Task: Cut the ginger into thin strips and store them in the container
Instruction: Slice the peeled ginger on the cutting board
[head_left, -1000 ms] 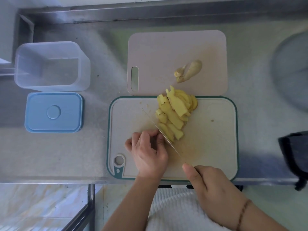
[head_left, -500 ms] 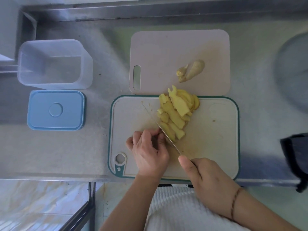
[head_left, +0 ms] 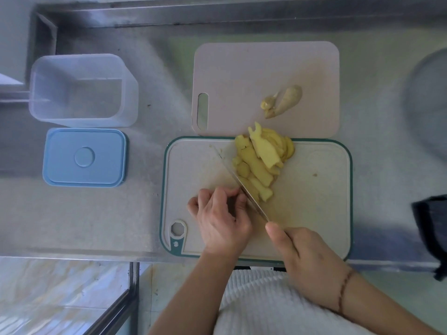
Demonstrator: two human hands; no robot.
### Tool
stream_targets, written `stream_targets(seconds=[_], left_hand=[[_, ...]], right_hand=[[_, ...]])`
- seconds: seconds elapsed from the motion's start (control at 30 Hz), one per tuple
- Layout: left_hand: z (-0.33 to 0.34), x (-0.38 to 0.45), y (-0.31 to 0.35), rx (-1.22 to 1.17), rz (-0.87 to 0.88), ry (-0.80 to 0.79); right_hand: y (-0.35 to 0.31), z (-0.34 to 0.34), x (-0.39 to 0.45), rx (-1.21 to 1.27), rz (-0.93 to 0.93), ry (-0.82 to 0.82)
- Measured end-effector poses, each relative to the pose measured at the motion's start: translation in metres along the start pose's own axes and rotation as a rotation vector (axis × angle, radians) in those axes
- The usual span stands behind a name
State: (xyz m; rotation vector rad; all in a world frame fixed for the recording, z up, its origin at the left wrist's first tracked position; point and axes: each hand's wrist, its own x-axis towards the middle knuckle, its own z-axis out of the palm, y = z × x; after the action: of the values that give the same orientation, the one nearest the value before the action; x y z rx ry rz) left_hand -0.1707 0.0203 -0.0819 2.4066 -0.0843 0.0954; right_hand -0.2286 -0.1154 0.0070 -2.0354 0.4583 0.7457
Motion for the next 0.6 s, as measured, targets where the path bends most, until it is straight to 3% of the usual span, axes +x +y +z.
stream_targets(seconds=[0.43, 0.6], left_hand=[[-0.002, -0.001, -0.003, -0.024, 0.041, 0.003], [-0.002, -0.001, -0.004, -0.036, 0.036, 0.003]], right_hand=[[-0.021, -0.002, 0.052, 0.034, -0.067, 0.053], [-0.014, -0.014, 0.033, 0.062, -0.037, 0.08]])
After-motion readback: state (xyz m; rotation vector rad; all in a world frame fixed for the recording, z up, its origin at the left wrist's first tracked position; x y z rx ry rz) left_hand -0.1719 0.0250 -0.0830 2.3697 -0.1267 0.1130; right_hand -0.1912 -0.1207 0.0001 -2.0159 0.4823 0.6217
